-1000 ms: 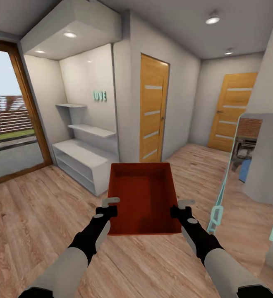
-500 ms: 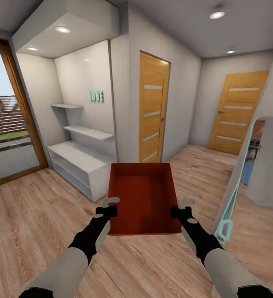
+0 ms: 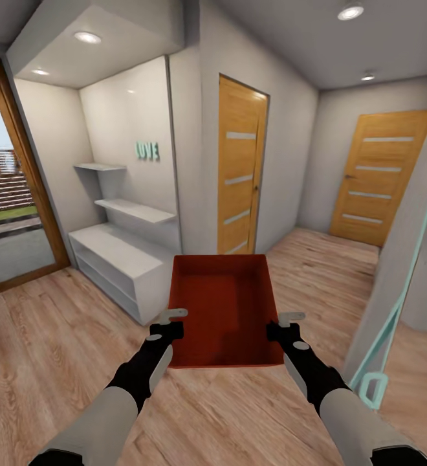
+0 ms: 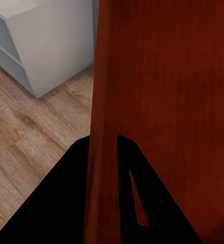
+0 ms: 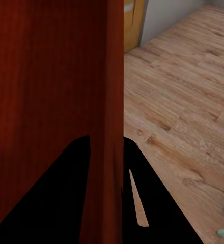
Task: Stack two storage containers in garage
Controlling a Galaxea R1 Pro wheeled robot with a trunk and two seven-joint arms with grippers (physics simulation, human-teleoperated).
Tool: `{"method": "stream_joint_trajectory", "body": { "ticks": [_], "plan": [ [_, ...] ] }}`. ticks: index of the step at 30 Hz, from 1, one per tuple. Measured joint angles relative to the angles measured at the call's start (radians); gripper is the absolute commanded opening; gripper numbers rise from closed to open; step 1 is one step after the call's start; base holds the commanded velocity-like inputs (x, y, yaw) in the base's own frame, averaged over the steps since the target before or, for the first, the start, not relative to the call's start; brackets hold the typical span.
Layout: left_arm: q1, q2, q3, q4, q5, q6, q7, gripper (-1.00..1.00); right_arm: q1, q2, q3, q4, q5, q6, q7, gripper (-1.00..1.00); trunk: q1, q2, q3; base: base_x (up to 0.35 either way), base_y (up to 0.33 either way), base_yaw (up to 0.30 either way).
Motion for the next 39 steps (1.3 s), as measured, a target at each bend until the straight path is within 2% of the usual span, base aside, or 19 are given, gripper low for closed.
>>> {"method": "stream_joint_trajectory", "body": {
  "ticks": [8, 31, 39],
  "plan": [
    [0.000, 0.000, 0.000, -0.001, 0.000, 0.000, 0.000, -1.00, 0.000, 0.000, -0.001, -0.001, 0.001, 0.001, 0.000, -1.00, 0.000, 0.000, 0.000, 0.323, 0.000, -0.058],
    [0.000, 0.000, 0.000, 0.001, 0.000, 0.000, 0.000, -1.00, 0.000, 0.000, 0.000, -0.001, 0.001, 0.001, 0.000, -1.00, 0.000, 0.000, 0.000, 0.323, 0.000, -0.277],
    [0.000, 0.000, 0.000, 0.000, 0.000, 0.000, 0.000, -1.00, 0.000, 0.000, 0.000, 0.000, 0.001, 0.001, 0.000, -1.00, 0.000, 0.000, 0.000, 0.323, 0.000, -0.047]
  ]
}}
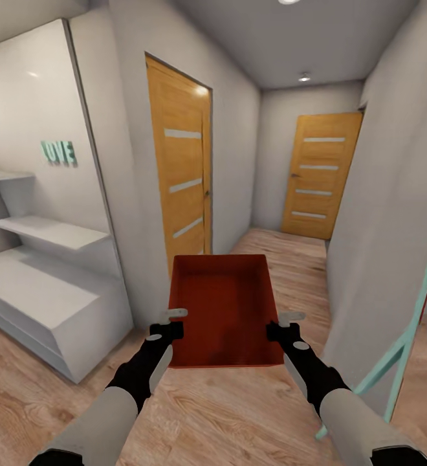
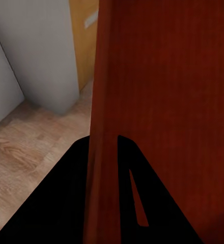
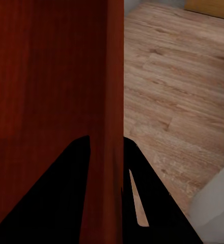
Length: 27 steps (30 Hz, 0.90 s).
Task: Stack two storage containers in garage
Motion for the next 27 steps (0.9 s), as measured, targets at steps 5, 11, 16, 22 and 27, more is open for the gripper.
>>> {"method": "stream_joint_trajectory", "body": {
  "ticks": [5, 11, 16, 22, 27],
  "plan": [
    [0.000, 0.000, 0.000, 0.000, 0.000, 0.000, 0.000, -1.00, 0.000, 0.000, 0.000, 0.000, 0.000, 0.000, 0.000, -1.00, 0.000, 0.000, 0.000, 0.323, 0.000, -0.001],
    [0.000, 0.000, 0.000, 0.000, 0.000, 0.000, 0.000, -1.00, 0.000, -0.001, 0.001, 0.000, -0.001, 0.000, 0.000, -1.00, 0.000, 0.000, 0.000, 0.323, 0.000, 0.000],
    [0.000, 0.000, 0.000, 0.000, 0.000, 0.000, 0.000, -1.00, 0.000, -0.001, 0.001, 0.000, -0.001, 0.000, 0.000, -1.00, 0.000, 0.000, 0.000, 0.323, 0.000, 0.000],
    [0.000, 0.000, -0.001, 0.000, 0.000, 0.000, 0.000, -1.00, 0.000, -0.001, 0.001, -0.001, -0.002, 0.000, 0.000, -1.00, 0.000, 0.000, 0.000, 0.323, 0.000, 0.000],
    [0.000, 0.000, 0.000, 0.000, 0.000, 0.000, 0.000, -1.00, 0.000, -0.001, 0.002, 0.000, -0.002, -0.001, 0.000, -1.00, 0.000, 0.000, 0.000, 0.323, 0.000, 0.000]
  ]
}}
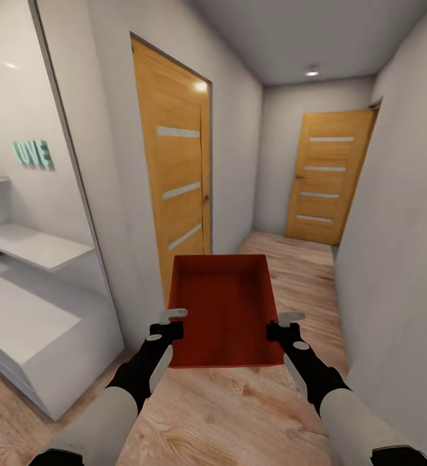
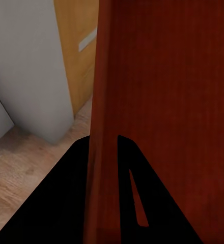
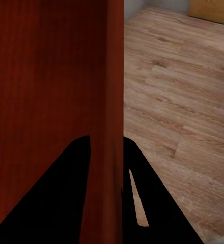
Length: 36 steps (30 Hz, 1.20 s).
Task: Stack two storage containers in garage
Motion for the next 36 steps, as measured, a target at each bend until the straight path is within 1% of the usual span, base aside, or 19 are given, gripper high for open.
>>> {"method": "stream_joint_trajectory", "body": {
  "ticks": [12, 21, 36],
  "plan": [
    [0.000, 0.000, 0.000, 0.000, 0.000, 0.000, 0.000, -1.00, 0.000, 0.000, -0.001, 0.000, 0.000, 0.000, 0.000, -1.00, 0.000, 0.000, 0.000, 0.323, 0.000, -0.013],
    [0.000, 0.000, 0.001, 0.001, 0.000, 0.000, 0.000, -1.00, 0.000, 0.001, -0.001, -0.001, 0.002, 0.002, -0.001, -1.00, 0.000, 0.000, 0.000, 0.323, 0.032, -0.235],
    [0.000, 0.000, 0.001, 0.001, -0.003, 0.008, 0.000, -1.00, 0.000, 0.001, -0.002, 0.006, 0.000, 0.002, 0.000, -1.00, 0.000, 0.000, 0.000, 0.323, 0.109, -0.242]
  ]
}}
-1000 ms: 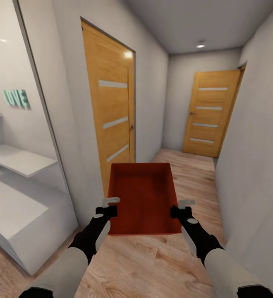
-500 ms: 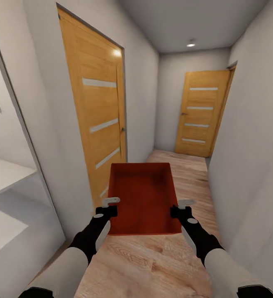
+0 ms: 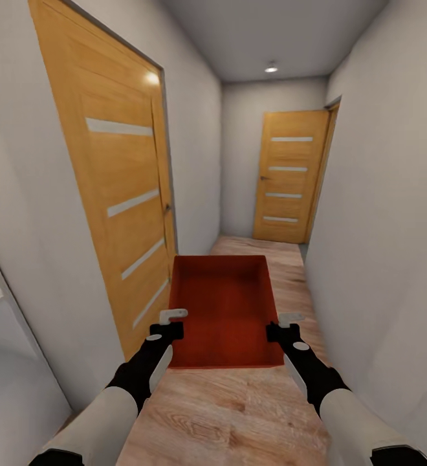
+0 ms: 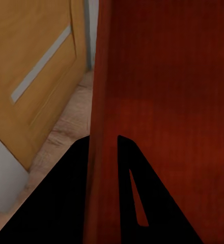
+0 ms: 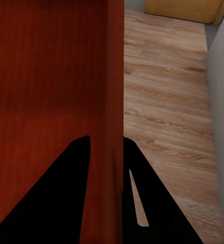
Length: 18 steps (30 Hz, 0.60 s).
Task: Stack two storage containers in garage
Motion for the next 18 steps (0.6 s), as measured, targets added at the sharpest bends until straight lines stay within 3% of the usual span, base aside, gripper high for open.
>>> {"method": "stream_joint_trajectory", "body": {
  "ticks": [18],
  "plan": [
    [0.000, 0.000, 0.000, -0.001, 0.000, 0.001, 0.000, -1.00, 0.000, 0.000, 0.000, 0.000, 0.000, 0.000, 0.000, -1.00, 0.000, 0.000, 0.000, 0.323, 0.120, -0.242]
  ]
}}
